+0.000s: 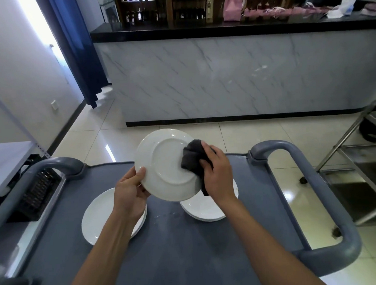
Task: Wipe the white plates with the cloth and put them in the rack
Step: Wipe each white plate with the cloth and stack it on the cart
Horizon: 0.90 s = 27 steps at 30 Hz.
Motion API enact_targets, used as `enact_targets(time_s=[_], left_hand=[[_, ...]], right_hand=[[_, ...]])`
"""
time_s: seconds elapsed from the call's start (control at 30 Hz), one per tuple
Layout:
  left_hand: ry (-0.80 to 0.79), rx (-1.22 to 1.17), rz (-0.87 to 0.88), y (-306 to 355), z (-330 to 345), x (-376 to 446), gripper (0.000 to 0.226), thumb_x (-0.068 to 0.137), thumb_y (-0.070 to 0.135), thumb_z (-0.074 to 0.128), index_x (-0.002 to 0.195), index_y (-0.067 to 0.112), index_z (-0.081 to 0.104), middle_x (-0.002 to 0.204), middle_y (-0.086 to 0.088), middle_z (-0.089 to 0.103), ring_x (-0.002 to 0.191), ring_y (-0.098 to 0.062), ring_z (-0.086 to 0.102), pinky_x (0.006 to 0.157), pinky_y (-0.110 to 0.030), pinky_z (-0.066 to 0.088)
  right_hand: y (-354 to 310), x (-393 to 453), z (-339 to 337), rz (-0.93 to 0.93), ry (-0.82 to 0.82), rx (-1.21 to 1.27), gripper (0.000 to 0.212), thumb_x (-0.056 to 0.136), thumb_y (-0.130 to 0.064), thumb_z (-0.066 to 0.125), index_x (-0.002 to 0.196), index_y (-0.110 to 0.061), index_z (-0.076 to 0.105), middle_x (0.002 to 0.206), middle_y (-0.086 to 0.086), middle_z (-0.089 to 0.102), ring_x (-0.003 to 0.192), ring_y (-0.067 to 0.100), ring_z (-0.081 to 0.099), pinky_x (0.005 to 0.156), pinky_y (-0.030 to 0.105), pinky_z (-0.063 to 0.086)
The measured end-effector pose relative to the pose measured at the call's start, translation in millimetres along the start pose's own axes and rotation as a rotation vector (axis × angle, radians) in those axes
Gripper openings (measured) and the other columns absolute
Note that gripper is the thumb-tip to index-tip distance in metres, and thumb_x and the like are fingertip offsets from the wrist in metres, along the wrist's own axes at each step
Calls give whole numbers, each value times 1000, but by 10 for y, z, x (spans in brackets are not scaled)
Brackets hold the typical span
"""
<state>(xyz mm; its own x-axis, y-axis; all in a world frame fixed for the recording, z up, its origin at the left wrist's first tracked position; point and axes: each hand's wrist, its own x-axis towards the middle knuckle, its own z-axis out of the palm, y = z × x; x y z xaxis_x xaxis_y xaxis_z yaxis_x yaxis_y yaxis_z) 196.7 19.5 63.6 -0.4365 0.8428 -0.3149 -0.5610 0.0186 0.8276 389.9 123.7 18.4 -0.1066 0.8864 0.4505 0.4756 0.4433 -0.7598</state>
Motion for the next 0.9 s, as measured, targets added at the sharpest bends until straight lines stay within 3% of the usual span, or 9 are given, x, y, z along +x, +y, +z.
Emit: enact_targets(time_s=[0.23,0.53,0.8,0.9], left_hand=[[-55,116,34,-6,38,-24,24,95,4,57,114,7,71,92,-6,74,76,-23,65,58,-29,56],[-126,284,75,-43,88,-44,23,90,-3,63,111,-1,73,96,-18,76,79,-30,71,61,-33,58],[-131,361,146,-44,9,14,26,89,-7,62,113,-1,72,102,-21,75,90,-39,73,72,-43,61],[-146,337,146,-20,-25,-7,27,88,-5,64,112,0,73,103,-22,75,87,-35,73,69,-39,60]], right_hand=[[-154,274,49,-2,-81,-42,50,92,-9,59,140,-25,59,129,1,63,110,27,57,100,48,46],[-556,286,270,-144,-146,-74,47,96,-15,54,140,-30,59,130,-2,62,112,26,56,94,50,46],[-663,216,385,-161,-245,-64,46,98,-20,53,143,-31,54,133,1,59,116,26,53,97,51,46],[-642,297,385,-111,-209,-27,46,98,-23,51,144,-29,54,129,2,61,112,26,54,96,50,47]])
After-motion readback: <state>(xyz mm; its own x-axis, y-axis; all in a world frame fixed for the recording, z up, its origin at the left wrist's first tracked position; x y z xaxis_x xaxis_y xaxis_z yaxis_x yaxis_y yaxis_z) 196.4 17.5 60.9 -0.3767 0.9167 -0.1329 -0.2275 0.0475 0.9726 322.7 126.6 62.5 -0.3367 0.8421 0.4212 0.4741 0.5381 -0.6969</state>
